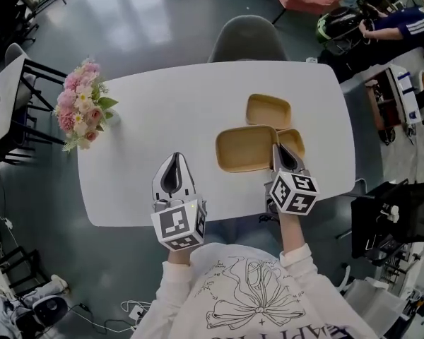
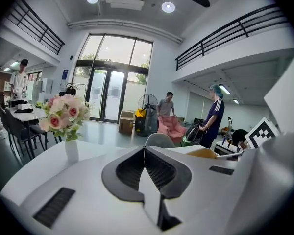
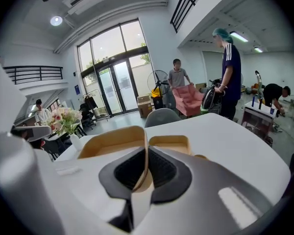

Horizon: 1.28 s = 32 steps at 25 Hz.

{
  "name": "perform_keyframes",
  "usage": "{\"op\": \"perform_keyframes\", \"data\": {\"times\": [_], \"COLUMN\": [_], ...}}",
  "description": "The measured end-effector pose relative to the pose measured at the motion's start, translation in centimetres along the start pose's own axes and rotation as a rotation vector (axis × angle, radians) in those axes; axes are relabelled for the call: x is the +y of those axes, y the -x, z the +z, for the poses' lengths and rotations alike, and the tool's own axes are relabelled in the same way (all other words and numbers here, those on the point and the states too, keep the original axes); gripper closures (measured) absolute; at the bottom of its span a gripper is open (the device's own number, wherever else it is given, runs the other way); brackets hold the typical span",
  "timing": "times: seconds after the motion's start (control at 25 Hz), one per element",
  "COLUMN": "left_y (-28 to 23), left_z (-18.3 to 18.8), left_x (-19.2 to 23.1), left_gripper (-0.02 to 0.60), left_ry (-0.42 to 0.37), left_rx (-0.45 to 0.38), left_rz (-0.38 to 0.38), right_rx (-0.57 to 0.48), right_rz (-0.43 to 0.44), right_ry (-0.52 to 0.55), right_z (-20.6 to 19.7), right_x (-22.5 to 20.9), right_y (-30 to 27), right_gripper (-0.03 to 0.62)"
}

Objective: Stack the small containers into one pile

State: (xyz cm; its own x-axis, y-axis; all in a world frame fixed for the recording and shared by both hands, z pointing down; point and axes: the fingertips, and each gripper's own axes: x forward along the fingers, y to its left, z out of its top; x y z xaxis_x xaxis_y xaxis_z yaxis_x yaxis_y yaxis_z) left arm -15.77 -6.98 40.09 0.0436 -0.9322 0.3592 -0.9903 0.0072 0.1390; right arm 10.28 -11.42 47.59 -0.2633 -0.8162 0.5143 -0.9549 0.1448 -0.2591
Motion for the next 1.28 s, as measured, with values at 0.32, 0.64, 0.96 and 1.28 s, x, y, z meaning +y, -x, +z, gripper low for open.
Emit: {"op": "perform_keyframes", "data": {"times": [0.32, 0.64, 0.96, 1.28], "left_y": [-3.7, -5.4, -5.6, -5.8], "left_z": [0.2, -1.4, -3.2, -4.8], "left_x": [-9.8, -14.3, -14.4, -13.7], "left_gripper": [0.575, 0.575, 0.575, 0.575], "left_ry": [-0.015, -0.026, -0.021, -0.015], "left_rx": [0.0, 0.029, 0.066, 0.096], "left_rz": [-0.033, -0.016, 0.029, 0.061], "right_rx": [0.012, 0.087, 0.183, 0.242], "right_rz": [-0.038, -0.008, 0.018, 0.04], "right_ry": [-0.034, -0.045, -0.016, -0.01], "right_z": [1.7, 0.0, -3.0, -5.0], "right_x": [-10.8, -15.3, -16.7, -17.3], "right_y": [1.1, -0.1, -1.8, -3.3], "right_gripper": [0.568, 0.568, 0.568, 0.568]}}
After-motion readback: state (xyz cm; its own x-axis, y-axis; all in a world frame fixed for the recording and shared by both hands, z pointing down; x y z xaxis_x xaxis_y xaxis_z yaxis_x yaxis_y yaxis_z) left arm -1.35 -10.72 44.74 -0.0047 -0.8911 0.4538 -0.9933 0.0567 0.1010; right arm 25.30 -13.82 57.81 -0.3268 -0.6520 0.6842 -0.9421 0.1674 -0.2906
